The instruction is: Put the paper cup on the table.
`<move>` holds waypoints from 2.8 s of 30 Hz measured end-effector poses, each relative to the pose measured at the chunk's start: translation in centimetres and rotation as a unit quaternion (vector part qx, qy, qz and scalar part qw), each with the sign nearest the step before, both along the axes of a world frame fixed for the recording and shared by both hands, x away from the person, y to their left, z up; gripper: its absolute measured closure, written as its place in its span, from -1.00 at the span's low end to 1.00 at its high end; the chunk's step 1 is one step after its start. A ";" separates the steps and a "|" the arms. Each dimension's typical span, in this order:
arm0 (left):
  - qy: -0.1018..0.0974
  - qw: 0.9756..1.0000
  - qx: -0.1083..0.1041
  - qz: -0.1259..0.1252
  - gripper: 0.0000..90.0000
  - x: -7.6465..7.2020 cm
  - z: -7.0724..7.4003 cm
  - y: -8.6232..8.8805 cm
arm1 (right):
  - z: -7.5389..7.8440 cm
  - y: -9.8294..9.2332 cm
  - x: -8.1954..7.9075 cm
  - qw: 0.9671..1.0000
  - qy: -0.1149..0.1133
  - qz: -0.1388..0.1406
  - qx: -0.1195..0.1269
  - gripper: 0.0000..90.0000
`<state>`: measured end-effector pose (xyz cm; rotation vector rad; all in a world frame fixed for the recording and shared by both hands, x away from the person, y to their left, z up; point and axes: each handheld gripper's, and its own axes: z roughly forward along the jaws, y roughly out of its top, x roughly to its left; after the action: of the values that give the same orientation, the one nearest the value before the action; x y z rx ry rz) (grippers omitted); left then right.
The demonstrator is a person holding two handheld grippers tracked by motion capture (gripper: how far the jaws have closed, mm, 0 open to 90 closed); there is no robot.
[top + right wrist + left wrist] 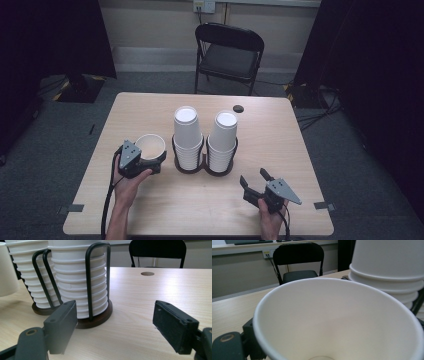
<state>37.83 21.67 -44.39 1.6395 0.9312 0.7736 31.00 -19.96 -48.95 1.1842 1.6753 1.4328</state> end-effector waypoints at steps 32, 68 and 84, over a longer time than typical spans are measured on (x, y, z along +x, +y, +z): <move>0.056 0.997 -0.019 0.042 -0.85 6.1 -3.2 1.5 | -0.5 0.1 0.6 1.000 0.017 0.015 -0.011 -0.63; 0.128 0.990 0.019 0.058 -0.66 4.5 -5.2 1.8 | -0.5 0.2 0.5 1.000 0.013 0.016 -0.015 -0.63; 0.094 0.994 -0.029 0.049 -0.66 0.6 -5.2 2.1 | -0.5 0.1 0.5 1.000 0.008 0.015 -0.013 -0.63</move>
<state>38.41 23.79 -49.56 1.6464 1.1636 0.6599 31.50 -19.87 -49.48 1.1649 1.7247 1.4194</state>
